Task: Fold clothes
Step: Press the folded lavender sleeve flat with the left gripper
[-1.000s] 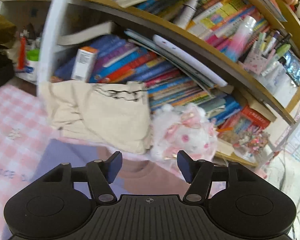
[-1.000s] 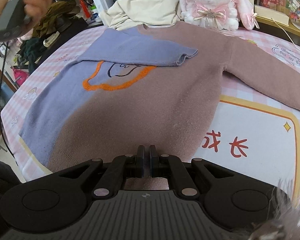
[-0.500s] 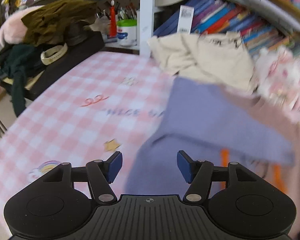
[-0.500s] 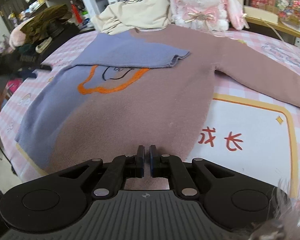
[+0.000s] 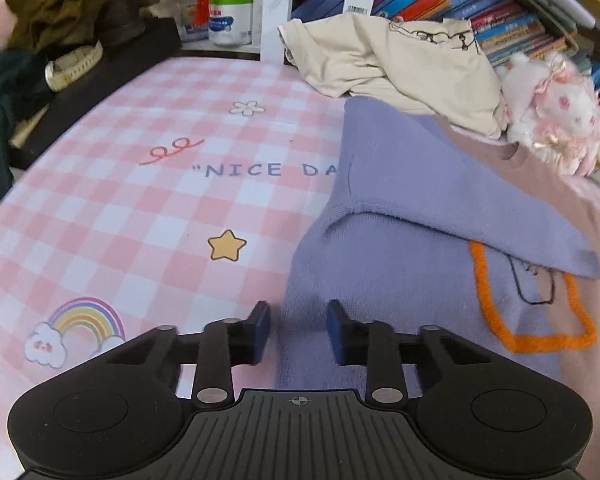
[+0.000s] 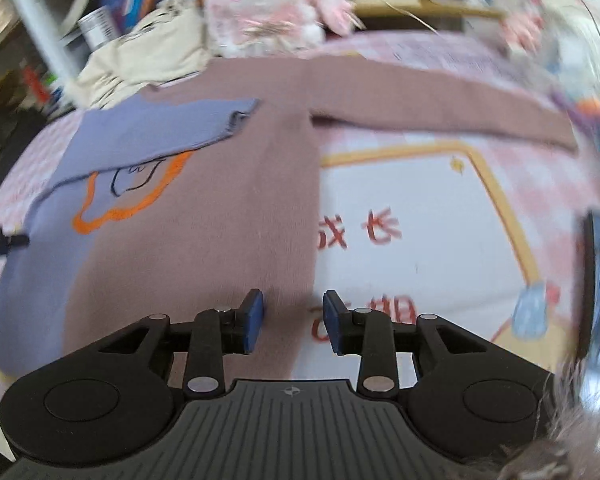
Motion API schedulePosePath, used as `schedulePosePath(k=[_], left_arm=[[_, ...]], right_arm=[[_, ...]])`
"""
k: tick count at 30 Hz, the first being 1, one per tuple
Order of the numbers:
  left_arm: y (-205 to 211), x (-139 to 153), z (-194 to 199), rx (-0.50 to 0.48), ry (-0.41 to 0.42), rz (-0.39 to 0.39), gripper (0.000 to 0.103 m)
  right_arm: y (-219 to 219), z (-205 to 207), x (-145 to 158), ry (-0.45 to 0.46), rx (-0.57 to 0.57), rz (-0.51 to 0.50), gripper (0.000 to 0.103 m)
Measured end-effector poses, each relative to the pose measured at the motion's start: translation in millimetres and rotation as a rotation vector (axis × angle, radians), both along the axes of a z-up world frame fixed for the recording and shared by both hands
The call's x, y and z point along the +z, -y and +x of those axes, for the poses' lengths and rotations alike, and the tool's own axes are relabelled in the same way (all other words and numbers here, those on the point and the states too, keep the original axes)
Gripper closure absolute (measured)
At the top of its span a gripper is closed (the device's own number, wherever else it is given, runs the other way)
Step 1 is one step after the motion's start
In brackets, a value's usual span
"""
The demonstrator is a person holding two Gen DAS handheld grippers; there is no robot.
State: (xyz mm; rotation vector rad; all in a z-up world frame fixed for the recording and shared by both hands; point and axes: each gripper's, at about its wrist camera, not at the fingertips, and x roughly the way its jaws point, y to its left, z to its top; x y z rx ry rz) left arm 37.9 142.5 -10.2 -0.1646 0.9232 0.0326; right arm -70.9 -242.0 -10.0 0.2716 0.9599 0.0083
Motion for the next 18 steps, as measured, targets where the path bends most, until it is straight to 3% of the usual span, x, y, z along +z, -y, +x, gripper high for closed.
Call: schedulePosePath(k=[2,6,10,18], left_arm=[[-3.3,0.2,-0.1,-0.031,0.000,-0.008,0.097],[-5.9,1.6,-0.9,-0.109,0.002,0.025,0.099],[-18.8,5.9,-3.7,-0.126,0.013,0.042,0.099],[-61.5,4.5,-4.1,-0.074,0.003,-0.004,0.099]], right_arm=[[-3.8,-3.3,-0.9,-0.009,-0.030,0.015,0.077],[-21.3,-7.2,0.5,-0.009,-0.043,-0.016,0.088],[-41.5,-8.8,2.4,-0.008,-0.025,-0.036,0.089],[-78.0,-5.9,3.2,-0.005,0.033,-0.056,0.089]])
